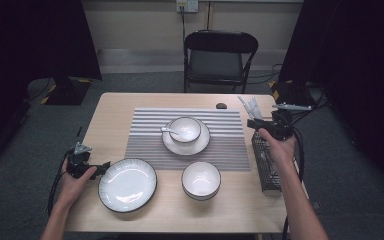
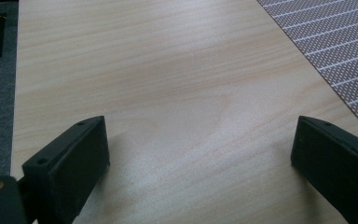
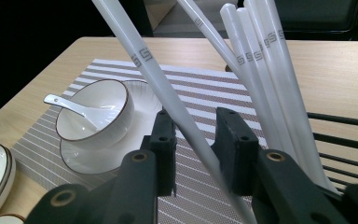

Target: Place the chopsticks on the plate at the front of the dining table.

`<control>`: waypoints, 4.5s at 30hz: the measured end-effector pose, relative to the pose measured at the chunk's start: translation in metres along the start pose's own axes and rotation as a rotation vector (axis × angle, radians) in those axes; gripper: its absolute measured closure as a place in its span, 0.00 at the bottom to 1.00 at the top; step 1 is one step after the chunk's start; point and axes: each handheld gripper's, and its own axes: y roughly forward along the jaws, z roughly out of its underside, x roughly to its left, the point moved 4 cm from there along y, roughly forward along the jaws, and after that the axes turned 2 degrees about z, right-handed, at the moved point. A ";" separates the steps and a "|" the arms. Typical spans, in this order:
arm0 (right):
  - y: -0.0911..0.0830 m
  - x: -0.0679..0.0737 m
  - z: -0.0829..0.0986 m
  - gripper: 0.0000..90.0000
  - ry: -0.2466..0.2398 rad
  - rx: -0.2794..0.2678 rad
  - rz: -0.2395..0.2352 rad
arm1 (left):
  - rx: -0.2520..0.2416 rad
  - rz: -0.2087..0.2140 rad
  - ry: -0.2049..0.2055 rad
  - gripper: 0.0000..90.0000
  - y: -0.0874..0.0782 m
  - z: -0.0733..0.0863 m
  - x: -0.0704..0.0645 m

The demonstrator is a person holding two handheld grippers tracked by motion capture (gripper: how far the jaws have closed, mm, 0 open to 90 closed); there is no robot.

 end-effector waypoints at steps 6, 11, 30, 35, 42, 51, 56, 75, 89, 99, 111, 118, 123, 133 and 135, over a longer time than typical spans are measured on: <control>-0.001 0.001 0.001 0.77 -0.012 0.016 0.011 | -0.002 0.000 0.000 0.04 0.000 0.000 0.000; 0.000 0.000 0.004 0.77 -0.023 0.035 0.027 | -0.001 0.000 0.000 0.04 0.000 0.000 0.000; -0.018 -0.004 -0.005 0.87 -0.024 -0.084 0.072 | 0.000 -0.001 0.000 0.04 0.000 0.000 0.000; -0.023 -0.006 -0.007 0.89 -0.021 -0.114 0.069 | -0.001 0.000 0.000 0.04 0.000 0.000 0.000; -0.028 -0.011 -0.007 0.92 -0.011 -0.137 0.091 | -0.001 -0.001 0.000 0.04 0.000 0.000 0.000; -0.036 -0.013 -0.009 0.93 -0.019 -0.178 0.092 | -0.001 -0.001 -0.001 0.04 0.000 0.000 0.000; -0.037 -0.014 -0.011 0.93 -0.025 -0.187 0.110 | -0.002 -0.001 -0.001 0.04 0.000 0.000 0.000; -0.051 -0.015 -0.025 0.94 -0.022 -0.233 0.141 | -0.001 -0.001 -0.001 0.04 0.000 0.000 0.000; -0.061 -0.009 -0.043 0.95 -0.028 -0.258 0.134 | -0.001 -0.001 -0.001 0.04 0.000 0.000 0.000; -0.069 -0.001 -0.061 0.95 -0.045 -0.291 0.140 | -0.001 -0.001 -0.001 0.04 0.000 0.000 0.000; -0.078 0.005 -0.077 0.95 -0.066 -0.314 0.147 | -0.001 -0.001 -0.001 0.04 0.000 0.000 0.000; -0.083 0.011 -0.088 0.95 -0.076 -0.334 0.143 | -0.002 -0.001 -0.001 0.04 0.000 0.000 0.000; -0.086 0.019 -0.096 0.95 -0.088 -0.350 0.120 | -0.002 -0.001 -0.001 0.04 0.000 0.000 0.000; -0.081 0.034 -0.099 0.95 -0.092 -0.351 0.051 | -0.003 -0.002 -0.009 0.04 0.000 0.000 -0.001; -0.078 0.037 -0.098 0.95 -0.090 -0.350 0.037 | -0.003 -0.002 -0.008 0.04 0.000 0.000 -0.001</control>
